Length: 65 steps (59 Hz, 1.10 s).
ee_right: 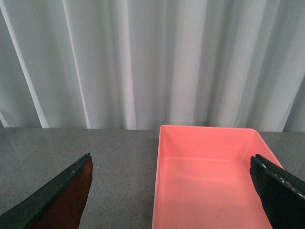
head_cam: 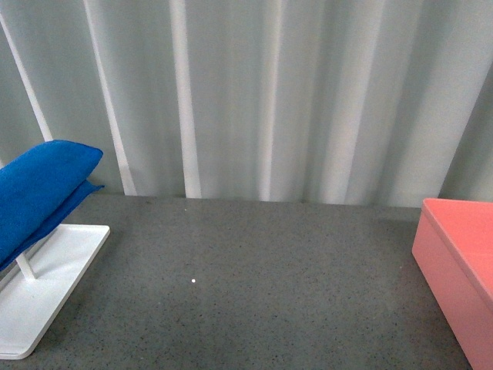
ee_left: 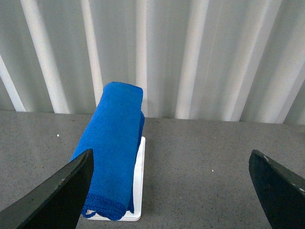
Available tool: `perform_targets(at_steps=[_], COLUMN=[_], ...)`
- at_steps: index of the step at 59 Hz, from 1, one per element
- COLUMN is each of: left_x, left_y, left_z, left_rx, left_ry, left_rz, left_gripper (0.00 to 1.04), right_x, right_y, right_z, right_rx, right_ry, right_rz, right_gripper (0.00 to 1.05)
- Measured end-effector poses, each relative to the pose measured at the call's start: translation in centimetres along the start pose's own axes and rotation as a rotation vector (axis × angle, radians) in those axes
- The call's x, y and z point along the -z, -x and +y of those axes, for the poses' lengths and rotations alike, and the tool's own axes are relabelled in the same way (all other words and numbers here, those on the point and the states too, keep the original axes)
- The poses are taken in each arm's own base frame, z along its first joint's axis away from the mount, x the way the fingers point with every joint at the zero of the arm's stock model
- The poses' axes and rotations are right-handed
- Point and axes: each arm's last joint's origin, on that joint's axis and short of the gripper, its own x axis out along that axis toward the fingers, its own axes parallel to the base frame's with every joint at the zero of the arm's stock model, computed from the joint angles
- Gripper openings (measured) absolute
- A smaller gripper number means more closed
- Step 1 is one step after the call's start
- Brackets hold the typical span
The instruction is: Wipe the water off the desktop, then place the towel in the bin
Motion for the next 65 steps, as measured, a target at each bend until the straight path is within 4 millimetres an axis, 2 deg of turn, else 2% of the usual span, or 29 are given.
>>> perform_targets(at_steps=[43,47,49,52,55,60,65], left_x=[0.0,0.1,-0.1,-0.7,-2.2,-5.9,-8.1], left_y=[0.0,-0.2,-0.6,-1.5,-3.1,-6.6,-9.9], left_z=[0.0,0.1,0.3,0.7,1.1,2.4,3.6], left_rx=[0.0,0.0,-0.024,-0.045,-0.023,-0.01,-0.014], left_ry=[0.0,0.134,0.233,0.278,0.291,0.235,0.164], left_rz=[0.0,0.253,0.382,0.438,0.429,0.365,0.375], left_gripper=[0.98,0.98,0.98,0.98,0.98,0.98,0.98], right_x=[0.0,0.0,0.0,0.0,0.0,0.0,0.0], right_y=[0.0,0.0,0.0,0.0,0.0,0.0,0.0], right_z=[0.0,0.0,0.0,0.0,0.0,0.0,0.0], right_rx=[0.0,0.0,0.0,0.0,0.0,0.0,0.0], right_ry=[0.0,0.0,0.0,0.0,0.0,0.0,0.0], right_rz=[0.0,0.0,0.0,-0.001,-0.001,-0.001,-0.001], right_gripper=[0.98,0.98,0.98,0.98,0.98,0.98,0.98])
